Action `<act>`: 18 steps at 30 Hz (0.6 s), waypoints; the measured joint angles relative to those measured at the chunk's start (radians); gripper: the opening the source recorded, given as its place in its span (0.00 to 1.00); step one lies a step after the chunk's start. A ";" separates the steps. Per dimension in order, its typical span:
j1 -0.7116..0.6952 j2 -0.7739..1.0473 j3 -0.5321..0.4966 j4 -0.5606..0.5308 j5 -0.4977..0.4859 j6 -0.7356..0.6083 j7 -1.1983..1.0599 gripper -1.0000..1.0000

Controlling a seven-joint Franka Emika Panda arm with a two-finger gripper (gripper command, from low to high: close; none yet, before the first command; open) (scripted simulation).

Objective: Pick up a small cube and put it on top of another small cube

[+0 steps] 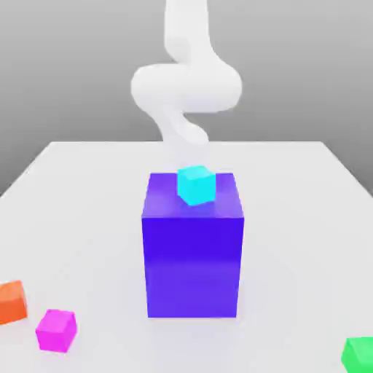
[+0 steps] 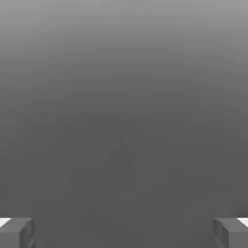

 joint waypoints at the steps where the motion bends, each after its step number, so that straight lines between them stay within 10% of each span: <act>1: 0.005 0.039 -0.020 -0.005 0.009 0.014 -0.019 0.50; 18: -0.004 0.659 -0.263 -0.087 0.203 0.237 -0.355 0.50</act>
